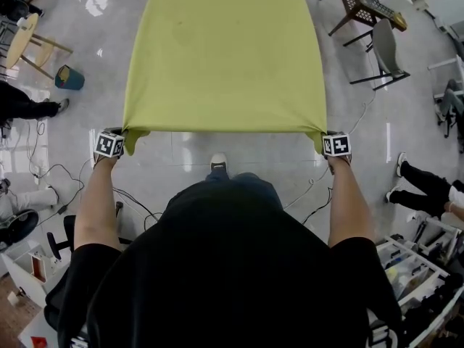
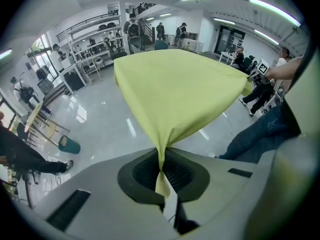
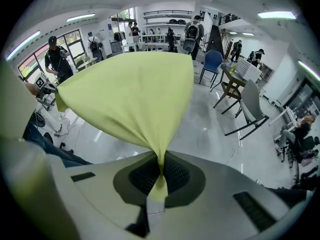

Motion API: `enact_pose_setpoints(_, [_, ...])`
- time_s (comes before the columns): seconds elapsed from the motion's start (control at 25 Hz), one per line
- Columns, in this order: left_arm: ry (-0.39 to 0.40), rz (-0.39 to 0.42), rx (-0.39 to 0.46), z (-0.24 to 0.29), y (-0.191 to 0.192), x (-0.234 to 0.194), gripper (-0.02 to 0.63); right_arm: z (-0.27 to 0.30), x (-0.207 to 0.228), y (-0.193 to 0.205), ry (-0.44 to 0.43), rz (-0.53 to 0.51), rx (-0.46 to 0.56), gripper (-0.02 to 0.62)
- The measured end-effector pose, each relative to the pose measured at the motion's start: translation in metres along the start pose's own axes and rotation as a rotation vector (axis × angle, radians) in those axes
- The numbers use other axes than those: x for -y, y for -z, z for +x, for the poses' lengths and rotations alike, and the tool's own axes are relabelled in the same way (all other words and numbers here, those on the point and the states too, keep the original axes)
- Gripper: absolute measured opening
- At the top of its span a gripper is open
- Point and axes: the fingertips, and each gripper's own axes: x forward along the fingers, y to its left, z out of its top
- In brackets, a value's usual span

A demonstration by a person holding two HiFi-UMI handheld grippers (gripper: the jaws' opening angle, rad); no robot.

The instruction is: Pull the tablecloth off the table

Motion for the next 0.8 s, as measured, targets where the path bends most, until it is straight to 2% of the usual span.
enact_pose_setpoints(0.36, [-0.052, -0.058, 0.013, -0.025, 0.052, 0.054, 0.025, -0.021, -0.007, 0.068, -0.027, -0.013, 0.012, 0.020])
enact_pose_setpoints(0.6, [-0.080, -0.089, 0.025, -0.046, 0.080, 0.105, 0.025, -0.044, 0.000, 0.116, -0.050, -0.002, 0.032, 0.020])
enact_pose_setpoints(0.8, [-0.093, -0.091, 0.007, -0.057, 0.109, 0.135, 0.025, -0.056, 0.001, 0.152, -0.060, -0.017, 0.034, 0.020])
